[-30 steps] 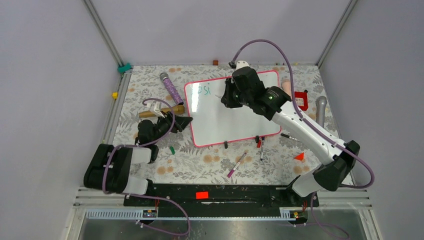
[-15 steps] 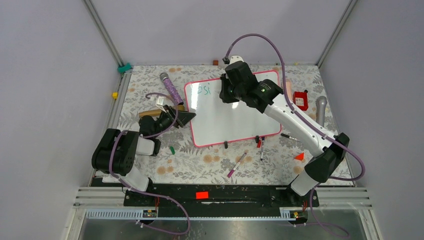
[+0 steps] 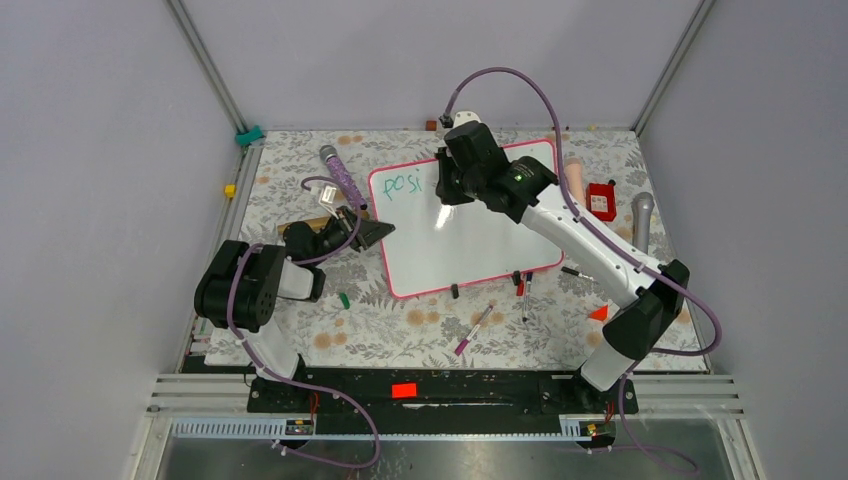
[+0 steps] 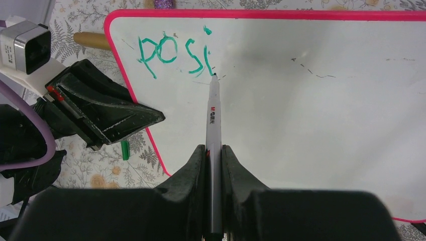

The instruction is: Write a sentence on the whiteboard

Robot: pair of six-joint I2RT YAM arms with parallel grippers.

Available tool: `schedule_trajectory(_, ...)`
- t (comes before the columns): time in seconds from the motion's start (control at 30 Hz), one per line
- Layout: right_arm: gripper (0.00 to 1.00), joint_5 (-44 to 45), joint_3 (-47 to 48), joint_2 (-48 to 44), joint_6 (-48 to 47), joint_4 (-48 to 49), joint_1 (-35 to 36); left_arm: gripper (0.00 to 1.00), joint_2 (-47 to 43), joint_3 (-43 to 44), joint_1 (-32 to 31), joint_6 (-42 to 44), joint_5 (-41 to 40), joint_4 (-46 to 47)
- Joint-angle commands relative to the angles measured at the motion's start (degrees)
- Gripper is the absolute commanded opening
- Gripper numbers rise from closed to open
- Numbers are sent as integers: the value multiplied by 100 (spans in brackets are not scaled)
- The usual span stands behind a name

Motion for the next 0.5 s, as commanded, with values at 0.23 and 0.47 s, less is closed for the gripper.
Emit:
schedule_trajectory(0.23,0,122,242,132,-121,120,52,0,30,122,-10,70,344,474)
schedule_trajectory(0.47,0,268,440,317,-126,36,52,0,-8,65,15,110,296,456)
